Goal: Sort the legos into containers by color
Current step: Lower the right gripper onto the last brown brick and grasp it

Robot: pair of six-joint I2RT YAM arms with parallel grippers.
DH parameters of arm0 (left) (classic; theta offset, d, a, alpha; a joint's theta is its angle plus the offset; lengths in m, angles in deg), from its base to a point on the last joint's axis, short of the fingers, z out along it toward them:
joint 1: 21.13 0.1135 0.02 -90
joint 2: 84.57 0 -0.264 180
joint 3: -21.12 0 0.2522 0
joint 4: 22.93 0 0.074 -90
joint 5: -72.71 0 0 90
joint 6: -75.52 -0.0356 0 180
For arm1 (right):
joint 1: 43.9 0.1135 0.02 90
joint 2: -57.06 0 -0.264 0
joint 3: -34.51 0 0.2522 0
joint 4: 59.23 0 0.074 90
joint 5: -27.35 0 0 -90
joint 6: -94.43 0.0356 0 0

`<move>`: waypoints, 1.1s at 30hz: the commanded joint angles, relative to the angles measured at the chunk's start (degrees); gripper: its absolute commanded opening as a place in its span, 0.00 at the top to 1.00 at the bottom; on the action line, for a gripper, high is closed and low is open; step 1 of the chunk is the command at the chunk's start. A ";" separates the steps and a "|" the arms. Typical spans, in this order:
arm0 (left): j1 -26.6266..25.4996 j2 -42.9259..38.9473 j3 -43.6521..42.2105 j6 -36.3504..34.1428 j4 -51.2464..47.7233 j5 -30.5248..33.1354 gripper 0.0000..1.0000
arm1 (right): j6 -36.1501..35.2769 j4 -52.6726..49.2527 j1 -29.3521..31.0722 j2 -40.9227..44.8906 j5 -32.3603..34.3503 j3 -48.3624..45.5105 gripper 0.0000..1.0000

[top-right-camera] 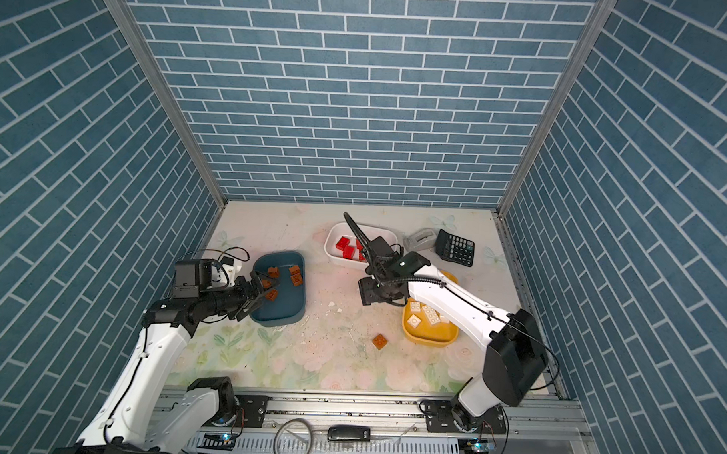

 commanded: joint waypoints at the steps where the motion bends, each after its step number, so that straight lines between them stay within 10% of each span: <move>1: 0.16 -0.14 -0.90 -0.30 0.95 -1.12 0.03 | 3.73 -3.33 2.39 2.95 2.98 -6.38 0.34; 33: -0.10 -0.09 -1.17 -1.11 0.31 -1.21 0.03 | -5.28 8.66 8.50 -7.96 4.75 -17.84 0.57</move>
